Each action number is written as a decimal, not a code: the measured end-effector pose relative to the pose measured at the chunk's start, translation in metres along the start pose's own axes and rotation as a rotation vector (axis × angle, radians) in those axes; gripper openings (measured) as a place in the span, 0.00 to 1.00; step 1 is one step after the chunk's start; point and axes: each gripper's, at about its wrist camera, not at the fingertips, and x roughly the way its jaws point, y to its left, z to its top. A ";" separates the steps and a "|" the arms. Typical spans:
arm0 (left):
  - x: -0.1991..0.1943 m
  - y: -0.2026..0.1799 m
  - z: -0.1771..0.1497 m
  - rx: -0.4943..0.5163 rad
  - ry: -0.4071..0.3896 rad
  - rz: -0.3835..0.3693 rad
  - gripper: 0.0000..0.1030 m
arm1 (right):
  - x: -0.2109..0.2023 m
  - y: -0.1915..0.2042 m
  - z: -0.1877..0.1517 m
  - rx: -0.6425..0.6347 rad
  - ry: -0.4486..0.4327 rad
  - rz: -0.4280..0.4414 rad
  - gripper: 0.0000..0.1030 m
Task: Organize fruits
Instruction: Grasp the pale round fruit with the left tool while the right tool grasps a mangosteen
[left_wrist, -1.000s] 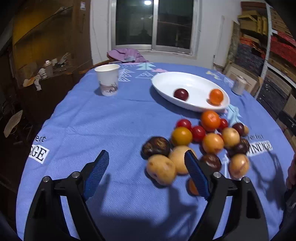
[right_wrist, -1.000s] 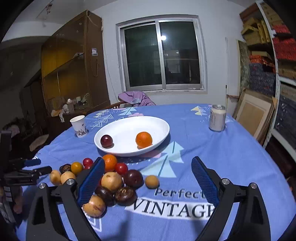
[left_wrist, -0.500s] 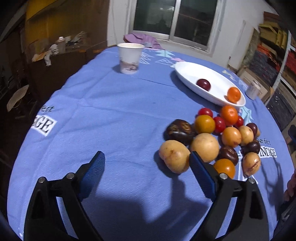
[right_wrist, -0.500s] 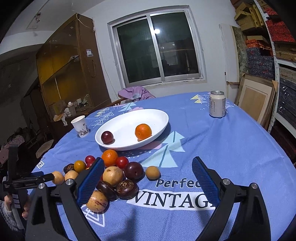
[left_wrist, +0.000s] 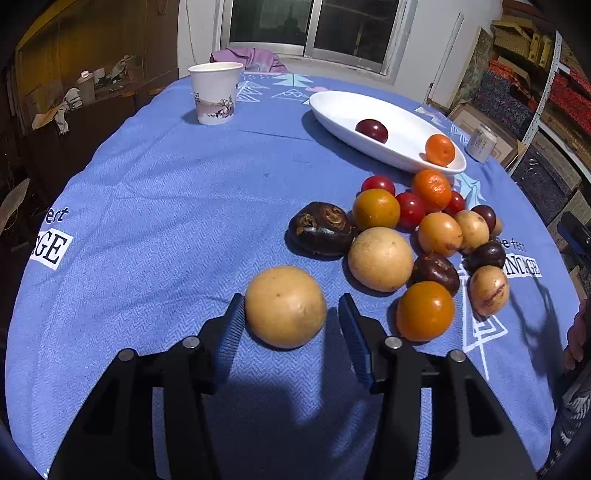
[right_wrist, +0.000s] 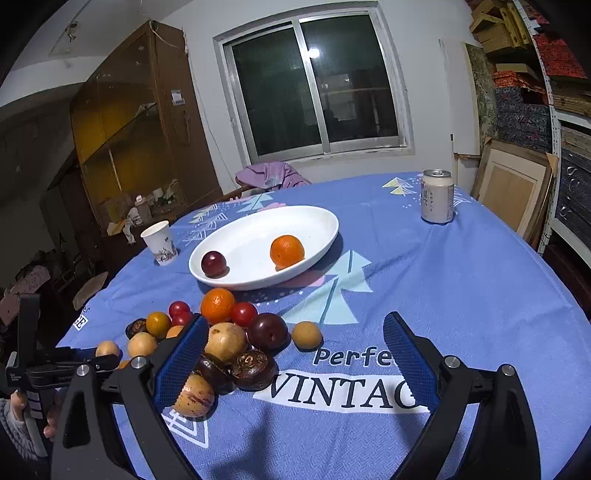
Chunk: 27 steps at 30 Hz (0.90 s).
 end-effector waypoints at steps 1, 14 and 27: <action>0.001 -0.001 0.000 0.005 0.003 -0.004 0.49 | 0.002 0.001 -0.001 -0.005 0.011 -0.003 0.94; 0.000 0.007 0.002 -0.035 -0.012 -0.029 0.41 | 0.041 0.021 -0.021 -0.120 0.195 -0.052 0.83; 0.000 0.007 0.001 -0.044 -0.008 -0.037 0.41 | 0.067 0.042 -0.032 -0.199 0.352 0.030 0.53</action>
